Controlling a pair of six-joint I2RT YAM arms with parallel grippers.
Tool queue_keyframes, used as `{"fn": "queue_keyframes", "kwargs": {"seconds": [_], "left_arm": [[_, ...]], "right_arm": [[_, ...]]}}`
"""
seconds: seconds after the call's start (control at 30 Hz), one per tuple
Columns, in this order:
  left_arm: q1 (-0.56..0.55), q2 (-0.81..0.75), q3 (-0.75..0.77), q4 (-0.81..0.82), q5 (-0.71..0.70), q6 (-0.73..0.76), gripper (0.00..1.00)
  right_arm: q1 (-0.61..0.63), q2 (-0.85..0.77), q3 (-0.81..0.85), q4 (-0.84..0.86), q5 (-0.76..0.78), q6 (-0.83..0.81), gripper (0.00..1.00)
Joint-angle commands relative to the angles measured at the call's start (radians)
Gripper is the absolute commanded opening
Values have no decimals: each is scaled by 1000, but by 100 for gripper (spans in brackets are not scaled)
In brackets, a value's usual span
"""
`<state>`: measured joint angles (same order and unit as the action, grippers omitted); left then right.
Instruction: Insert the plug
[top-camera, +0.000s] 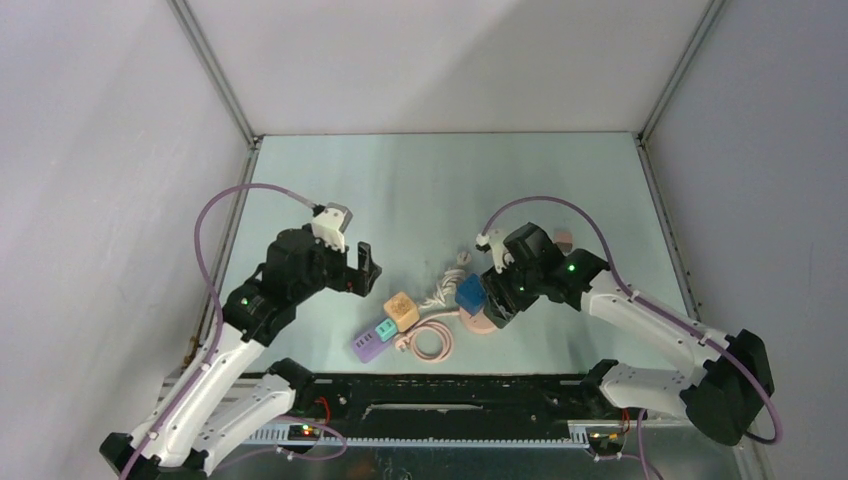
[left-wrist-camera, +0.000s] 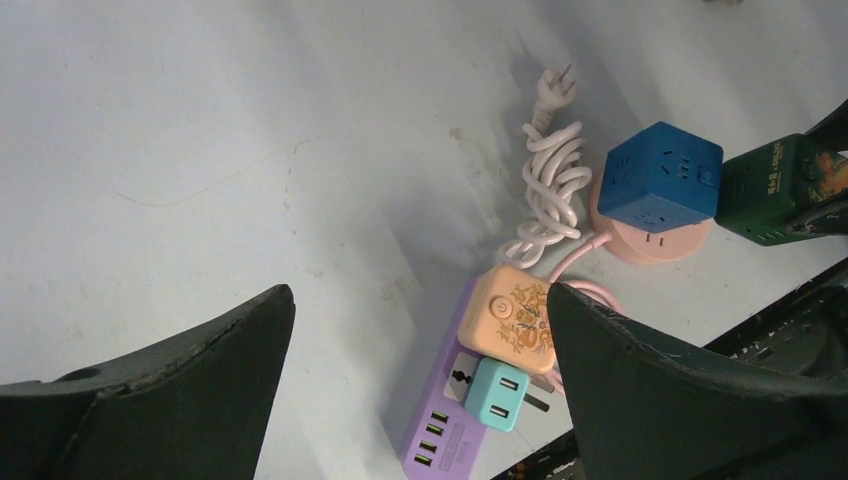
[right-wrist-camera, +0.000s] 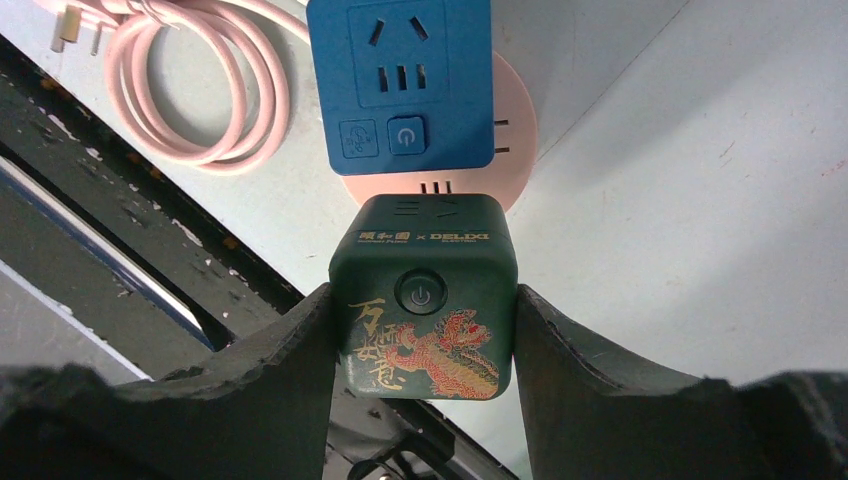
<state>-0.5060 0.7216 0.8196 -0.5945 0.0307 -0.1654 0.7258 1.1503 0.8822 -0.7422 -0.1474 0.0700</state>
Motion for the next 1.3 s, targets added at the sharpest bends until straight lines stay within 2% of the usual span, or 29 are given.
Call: {"fn": "queue_keyframes", "kwargs": {"seconds": [0.0, 0.43, 1.27], "left_arm": [[13, -16, -15, 12, -18, -18, 100], [24, -34, -22, 12, -28, -22, 100], [27, -36, -25, 15, -22, -24, 100]], "right_arm": [[16, 26, 56, 29, 37, -41, 0], [34, 121, 56, 94, 13, -67, 0], [74, 194, 48, 59, 34, -67, 0]]}}
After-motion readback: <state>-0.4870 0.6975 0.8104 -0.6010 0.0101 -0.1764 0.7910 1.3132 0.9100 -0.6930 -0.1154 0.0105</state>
